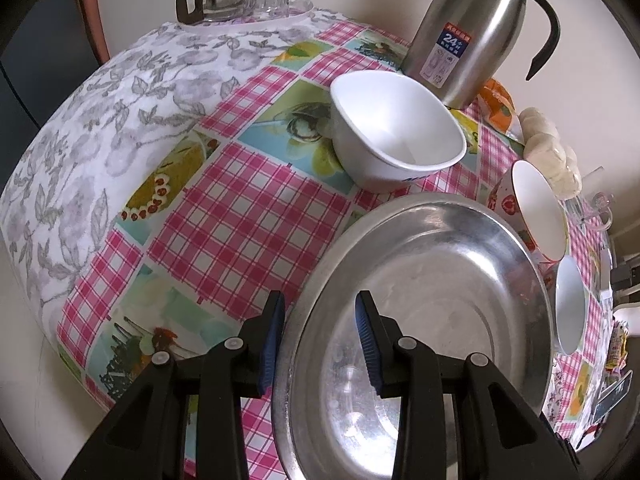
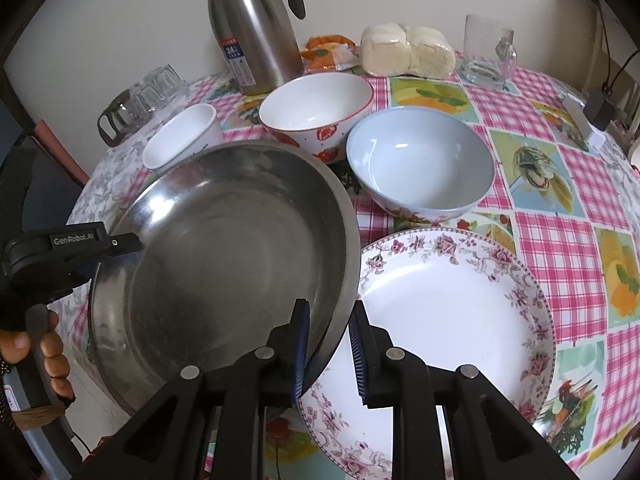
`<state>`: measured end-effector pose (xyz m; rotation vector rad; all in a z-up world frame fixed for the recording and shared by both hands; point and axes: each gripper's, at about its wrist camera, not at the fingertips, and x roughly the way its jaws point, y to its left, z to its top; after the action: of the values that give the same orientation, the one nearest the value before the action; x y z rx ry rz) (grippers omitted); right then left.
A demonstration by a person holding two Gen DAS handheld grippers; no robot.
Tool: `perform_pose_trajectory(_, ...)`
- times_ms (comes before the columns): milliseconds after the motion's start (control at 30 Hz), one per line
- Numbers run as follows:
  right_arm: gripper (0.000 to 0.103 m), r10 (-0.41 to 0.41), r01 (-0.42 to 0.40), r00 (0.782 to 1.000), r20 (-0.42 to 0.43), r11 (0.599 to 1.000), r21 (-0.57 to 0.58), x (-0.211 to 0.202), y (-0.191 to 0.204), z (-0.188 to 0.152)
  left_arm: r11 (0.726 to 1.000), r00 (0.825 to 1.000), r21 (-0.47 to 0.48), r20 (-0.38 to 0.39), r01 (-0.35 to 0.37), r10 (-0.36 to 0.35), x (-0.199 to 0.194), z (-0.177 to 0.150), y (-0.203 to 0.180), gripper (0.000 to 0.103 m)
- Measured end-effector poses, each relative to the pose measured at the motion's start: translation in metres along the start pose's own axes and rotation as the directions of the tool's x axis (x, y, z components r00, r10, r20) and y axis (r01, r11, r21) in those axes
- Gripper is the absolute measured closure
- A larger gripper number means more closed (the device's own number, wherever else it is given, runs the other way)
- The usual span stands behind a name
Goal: Organize plates and bowls
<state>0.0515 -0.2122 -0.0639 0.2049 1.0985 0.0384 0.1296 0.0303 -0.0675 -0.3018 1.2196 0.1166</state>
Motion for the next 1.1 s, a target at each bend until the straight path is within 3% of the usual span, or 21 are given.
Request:
perform_pose_trajectory(467, 0.080, -0.004, 0.004, 1.000, -0.014, 1.000, 0.003, 0.000, 0.002, 0.000, 1.000, 1.000, -0.028, -0.027, -0.011, 0.011, 0.010, 0.000, 0.002, 0.065)
perform_pose_trajectory(633, 0.074, -0.003, 0.003, 1.000, -0.023, 1.000, 0.007, 0.002, 0.001, 0.000, 0.999, 0.999, -0.034, -0.034, -0.008, 0.006, 0.011, 0.001, 0.002, 0.060)
perform_pose_trajectory(700, 0.066, -0.003, 0.003, 1.000, -0.016, 1.000, 0.011, 0.000, 0.000, 0.000, 0.999, 1.000, -0.037, -0.030, -0.007, 0.006, 0.010, 0.002, 0.003, 0.056)
perform_pose_trajectory(767, 0.038, -0.014, 0.014, 1.000, -0.008, 1.000, 0.021, -0.002, -0.001, 0.002, 0.999, 1.000, -0.036, -0.021, -0.008, 0.007, 0.008, 0.002, 0.003, 0.054)
perform_pose_trajectory(900, 0.034, -0.013, 0.013, 1.000, 0.002, 0.999, 0.037, -0.005, -0.005, 0.003, 0.999, 1.000, -0.029, -0.004, -0.023, 0.023, 0.003, 0.004, 0.004, 0.046)
perform_pose_trajectory(1000, 0.028, -0.017, 0.017, 1.000, 0.004, 0.999, 0.038, -0.005, -0.006, 0.004, 0.999, 0.999, -0.010, 0.003, -0.039, 0.039, 0.000, 0.004, 0.001, 0.033)
perform_pose_trajectory(1100, 0.021, -0.014, 0.013, 1.000, 0.013, 0.999, 0.041, -0.005, -0.007, 0.005, 0.999, 0.999, 0.015, 0.019, -0.044, 0.043, -0.002, 0.006, -0.003, 0.032)
